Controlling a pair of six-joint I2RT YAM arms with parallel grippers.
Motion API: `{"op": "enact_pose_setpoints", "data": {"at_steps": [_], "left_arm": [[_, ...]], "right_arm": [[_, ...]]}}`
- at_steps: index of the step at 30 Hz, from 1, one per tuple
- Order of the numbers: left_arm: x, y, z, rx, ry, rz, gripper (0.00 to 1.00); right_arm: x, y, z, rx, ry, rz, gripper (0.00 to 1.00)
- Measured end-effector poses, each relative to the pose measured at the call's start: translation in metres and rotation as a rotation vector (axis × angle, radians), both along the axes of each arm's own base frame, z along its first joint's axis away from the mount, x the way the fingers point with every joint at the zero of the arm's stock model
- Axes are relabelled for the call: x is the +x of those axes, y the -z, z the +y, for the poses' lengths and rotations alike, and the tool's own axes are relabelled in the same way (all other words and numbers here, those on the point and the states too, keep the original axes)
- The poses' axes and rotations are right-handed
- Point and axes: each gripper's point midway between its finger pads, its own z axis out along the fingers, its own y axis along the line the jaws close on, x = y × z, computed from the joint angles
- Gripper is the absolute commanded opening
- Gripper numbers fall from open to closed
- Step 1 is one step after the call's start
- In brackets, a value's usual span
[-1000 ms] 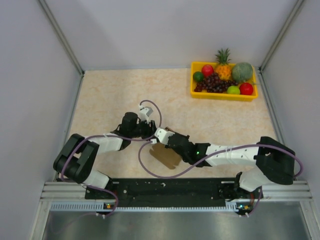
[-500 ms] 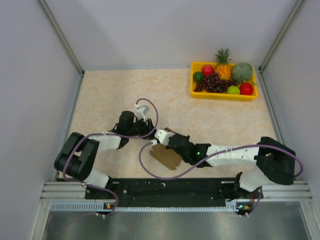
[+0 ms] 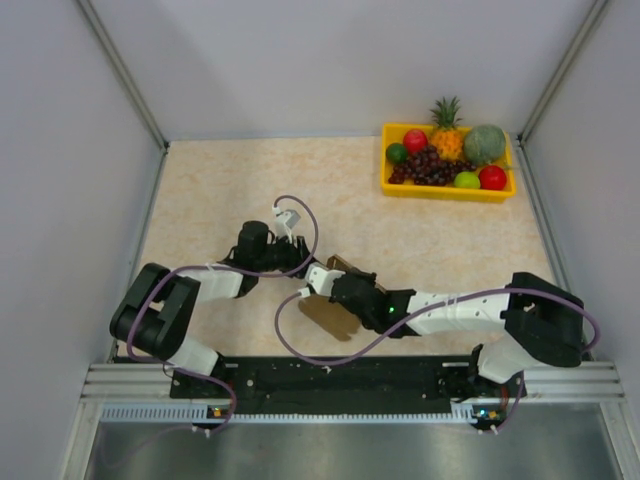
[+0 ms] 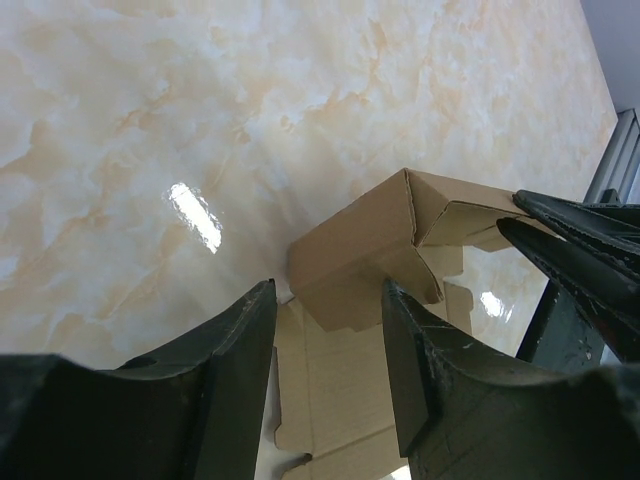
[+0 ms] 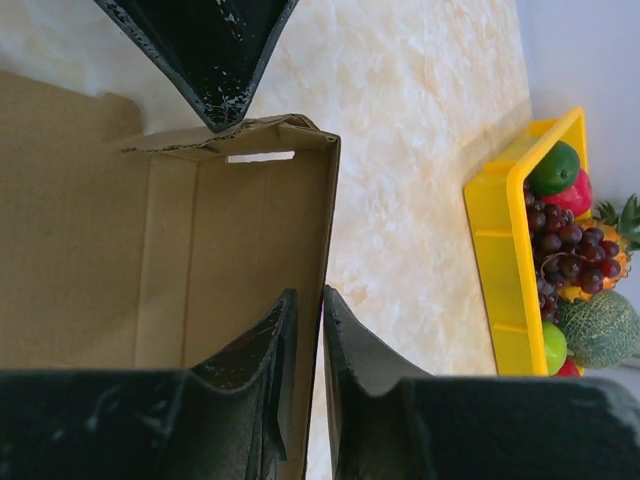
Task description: Fold the paper box
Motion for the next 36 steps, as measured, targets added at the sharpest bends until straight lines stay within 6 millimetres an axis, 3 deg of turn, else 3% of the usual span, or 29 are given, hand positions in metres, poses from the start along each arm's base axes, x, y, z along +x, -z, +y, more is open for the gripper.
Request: {"op": "enact_pose_setpoints", "data": {"at_steps": [9, 20, 36], "left_arm": [[0.002, -0.001, -0.001, -0.007, 0.000, -0.013, 0.51], [0.003, 0.000, -0.002, -0.012, 0.003, -0.021, 0.53], [-0.012, 0.014, -0.003, 0.027, 0.021, -0.035, 0.60]], "right_arm": [[-0.005, -0.006, 0.012, -0.008, -0.068, 0.035, 0.21], [-0.002, 0.003, 0.022, -0.078, -0.084, 0.037, 0.06], [-0.003, 0.001, 0.026, -0.048, -0.071, 0.036, 0.04]]}}
